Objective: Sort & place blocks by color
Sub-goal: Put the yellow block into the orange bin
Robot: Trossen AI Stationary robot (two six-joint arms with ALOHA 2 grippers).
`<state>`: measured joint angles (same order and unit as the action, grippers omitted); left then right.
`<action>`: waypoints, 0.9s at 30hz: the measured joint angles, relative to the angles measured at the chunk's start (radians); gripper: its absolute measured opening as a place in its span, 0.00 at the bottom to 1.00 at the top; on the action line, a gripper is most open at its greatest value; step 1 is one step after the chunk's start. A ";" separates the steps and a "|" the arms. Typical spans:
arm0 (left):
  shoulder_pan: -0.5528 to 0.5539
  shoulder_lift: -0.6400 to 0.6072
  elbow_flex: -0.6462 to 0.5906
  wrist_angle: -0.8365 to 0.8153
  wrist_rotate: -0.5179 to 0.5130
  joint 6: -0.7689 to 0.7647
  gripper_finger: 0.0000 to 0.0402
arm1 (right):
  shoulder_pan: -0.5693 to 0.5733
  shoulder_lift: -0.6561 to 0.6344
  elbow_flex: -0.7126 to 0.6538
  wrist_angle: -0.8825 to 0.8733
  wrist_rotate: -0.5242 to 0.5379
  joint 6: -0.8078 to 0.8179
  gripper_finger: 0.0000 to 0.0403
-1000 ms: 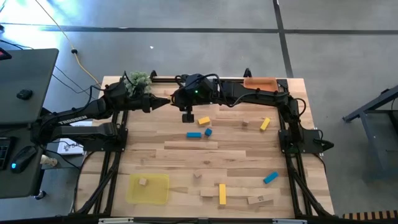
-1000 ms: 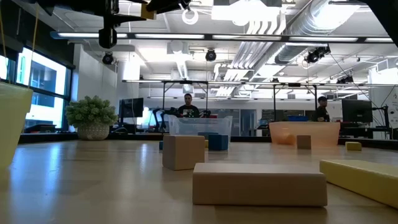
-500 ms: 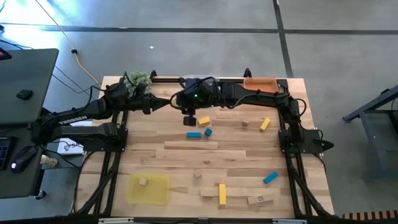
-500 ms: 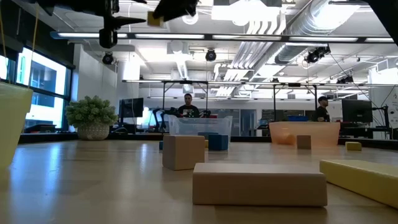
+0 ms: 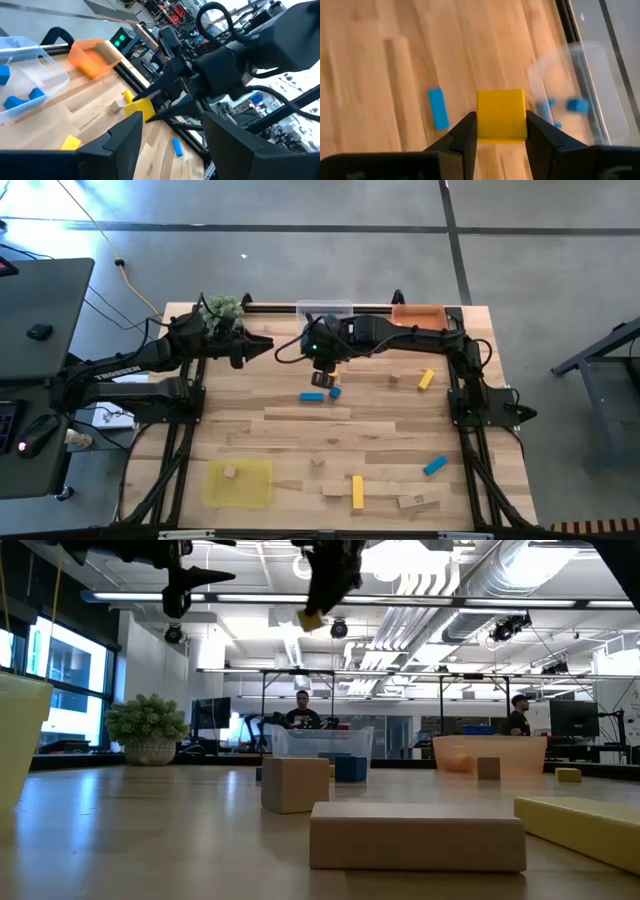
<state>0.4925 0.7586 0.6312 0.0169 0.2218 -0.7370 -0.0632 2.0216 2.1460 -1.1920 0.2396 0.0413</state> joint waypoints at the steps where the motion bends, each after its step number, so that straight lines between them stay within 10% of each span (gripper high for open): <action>1: 0.000 0.000 0.000 -0.001 0.000 0.012 0.49 | 0.001 0.000 0.000 -0.027 0.014 0.013 0.26; 14: 0.000 0.026 0.000 -0.001 -0.009 0.175 0.49 | -0.041 0.000 0.000 -0.378 0.226 0.186 0.26; 27: 0.000 0.074 0.001 0.000 -0.092 0.220 0.49 | -0.241 0.000 -0.001 -0.379 0.195 0.116 0.26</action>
<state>0.4927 0.8327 0.6319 0.0166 0.1298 -0.5165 -0.3044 2.0216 2.1448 -1.5711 0.4346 0.1569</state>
